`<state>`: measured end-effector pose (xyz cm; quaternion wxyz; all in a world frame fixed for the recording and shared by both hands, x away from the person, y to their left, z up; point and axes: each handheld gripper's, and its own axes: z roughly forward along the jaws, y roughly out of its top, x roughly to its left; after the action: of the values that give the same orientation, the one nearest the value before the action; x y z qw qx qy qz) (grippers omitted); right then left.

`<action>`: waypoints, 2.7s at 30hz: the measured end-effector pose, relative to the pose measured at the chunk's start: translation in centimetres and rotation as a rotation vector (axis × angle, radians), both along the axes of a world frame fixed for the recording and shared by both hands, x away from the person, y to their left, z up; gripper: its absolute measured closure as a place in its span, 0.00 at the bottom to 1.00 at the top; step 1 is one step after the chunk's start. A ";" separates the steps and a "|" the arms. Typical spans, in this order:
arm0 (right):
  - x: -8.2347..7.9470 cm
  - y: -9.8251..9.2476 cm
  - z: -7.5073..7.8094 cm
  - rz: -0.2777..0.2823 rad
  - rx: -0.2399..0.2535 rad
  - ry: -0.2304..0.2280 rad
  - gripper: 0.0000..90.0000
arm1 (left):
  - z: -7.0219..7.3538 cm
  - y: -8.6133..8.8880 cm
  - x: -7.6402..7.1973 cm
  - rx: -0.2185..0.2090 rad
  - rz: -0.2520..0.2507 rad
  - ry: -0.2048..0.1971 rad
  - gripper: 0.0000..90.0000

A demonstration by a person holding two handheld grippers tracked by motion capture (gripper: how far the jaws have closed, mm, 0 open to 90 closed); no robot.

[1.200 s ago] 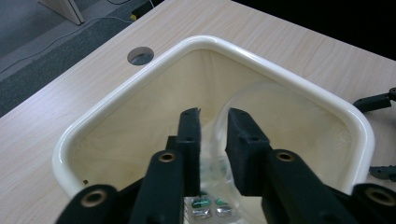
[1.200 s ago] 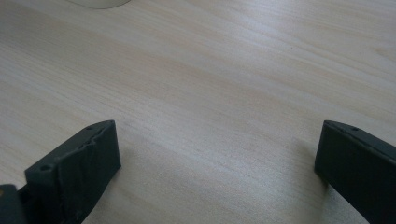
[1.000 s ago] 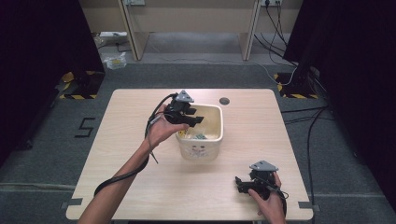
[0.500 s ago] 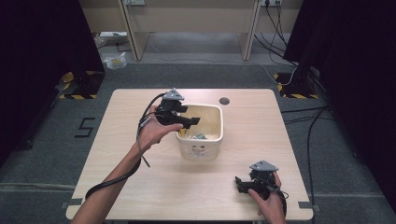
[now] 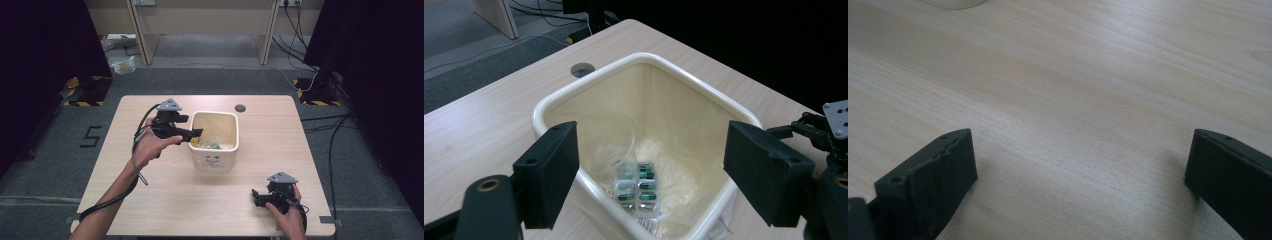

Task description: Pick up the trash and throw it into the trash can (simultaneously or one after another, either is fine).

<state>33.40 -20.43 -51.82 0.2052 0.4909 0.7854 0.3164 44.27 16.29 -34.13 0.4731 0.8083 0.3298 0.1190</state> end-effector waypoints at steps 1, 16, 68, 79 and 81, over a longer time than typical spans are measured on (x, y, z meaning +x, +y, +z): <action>0.0 0.0 0.0 -0.002 0.002 0.002 0.00 | 0.0 0.3 -0.2 -0.003 0.003 -0.003 0.24; 0.0 0.0 0.0 0.000 -0.001 0.001 0.00 | -1.0 5.2 -2.1 -0.046 0.060 -0.007 0.23; 0.0 0.0 0.0 -0.002 0.000 0.002 0.00 | -15.8 10.1 -8.7 0.050 0.117 0.043 0.21; 0.0 0.0 0.0 -0.001 0.000 0.001 0.00 | -16.1 10.7 -9.5 0.070 0.119 0.038 0.21; 0.0 0.0 0.0 -0.001 0.000 0.001 0.00 | -16.2 10.9 -9.6 0.075 0.120 0.043 0.21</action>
<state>33.40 -20.42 -51.81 0.2048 0.4915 0.7852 0.3160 34.62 27.15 -50.34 0.4271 0.8068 0.3829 0.1419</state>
